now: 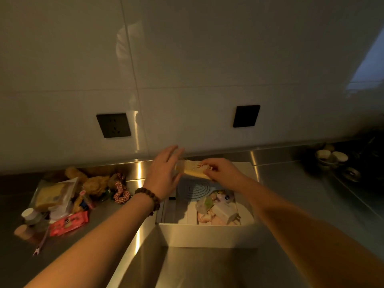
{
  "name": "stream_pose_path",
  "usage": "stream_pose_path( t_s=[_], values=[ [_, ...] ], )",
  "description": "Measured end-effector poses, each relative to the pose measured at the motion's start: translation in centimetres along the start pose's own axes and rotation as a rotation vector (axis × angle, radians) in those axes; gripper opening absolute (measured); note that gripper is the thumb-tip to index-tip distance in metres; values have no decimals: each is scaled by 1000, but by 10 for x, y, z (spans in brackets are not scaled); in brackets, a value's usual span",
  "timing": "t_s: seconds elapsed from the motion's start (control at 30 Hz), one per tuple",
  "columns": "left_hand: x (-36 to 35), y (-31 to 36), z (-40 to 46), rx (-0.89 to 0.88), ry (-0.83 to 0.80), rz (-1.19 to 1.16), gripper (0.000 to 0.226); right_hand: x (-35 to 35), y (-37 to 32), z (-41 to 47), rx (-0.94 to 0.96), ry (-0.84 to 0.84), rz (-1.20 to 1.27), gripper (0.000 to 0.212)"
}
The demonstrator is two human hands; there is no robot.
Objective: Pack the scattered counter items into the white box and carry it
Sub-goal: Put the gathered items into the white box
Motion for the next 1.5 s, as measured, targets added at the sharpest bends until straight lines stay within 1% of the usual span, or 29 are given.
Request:
stream_pose_path(
  t_s=[0.1, 0.13, 0.2, 0.27, 0.33, 0.4, 0.47, 0.5, 0.63, 0.7, 0.77, 0.8, 0.83, 0.9, 0.97, 1.0, 1.1, 1.23, 1.4, 1.5],
  values=[
    [-14, 3, 11, -2, -92, 11, 27, -4, 12, 2, -3, -7, -17, 11],
    [-19, 4, 13, 2, -121, 11, 19, -4, 15, 2, -3, 8, -21, 9],
    [-29, 5, 16, 1, -164, 22, 14, -4, 23, 3, 2, 34, -31, 13],
    [-41, 7, 21, -25, -193, 93, 13, -5, 31, 3, 24, 56, -93, 11],
    [-54, 10, 24, -41, -208, 181, 12, -6, 37, 4, 80, 103, -234, 11],
    [-69, 12, 23, -38, -227, 263, 11, -9, 42, 3, 152, 144, -436, 19],
    [-83, 12, 22, -25, -260, 337, 16, -17, 52, 2, 224, 147, -650, 22],
    [-89, 11, 21, -19, -284, 362, 20, -21, 58, 1, 230, 125, -724, 22],
    [-108, 8, 18, 7, -401, 431, 21, -34, 74, 1, 205, 31, -807, 31],
    [-116, 5, 13, 47, -469, 441, 24, -39, 79, 3, 203, -1, -802, 30],
    [-121, 0, 9, 105, -503, 382, 26, -42, 85, 3, 161, -30, -684, 32],
    [-121, -1, 8, 135, -511, 318, 27, -43, 89, 1, 127, -62, -618, 37],
    [-121, -1, 5, 150, -523, 258, 33, -44, 92, -1, 87, -118, -576, 45],
    [-122, 1, -2, 119, -602, 211, 58, -45, 97, -9, 41, -246, -590, 61],
    [-121, 5, -11, 70, -698, 259, 86, -45, 99, -16, 31, -286, -635, 67],
    [-119, 6, -15, 67, -720, 273, 93, -45, 98, -18, 24, -281, -635, 67],
    [-109, 8, -21, 116, -706, 216, 98, -41, 89, -26, 6, -229, -578, 68],
    [-84, 14, -26, 125, -611, 177, 95, -38, 71, -43, -2, -187, -502, 66],
    [-39, 20, -34, 106, -374, 163, 90, -44, 29, -59, 56, -164, -454, 65],
    [-6, 14, -50, 146, -232, 188, 86, -56, 0, -66, 87, -160, -365, 64]
  ],
)
Point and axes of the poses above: each hand's wrist, its own z-axis towards the middle knuckle, its own x-axis out of the back of the hand, y = z × x, the point moved 4 cm from there along z, towards the middle knuckle, and after that the axes turned 8 degrees about y, right-handed, at the moved point
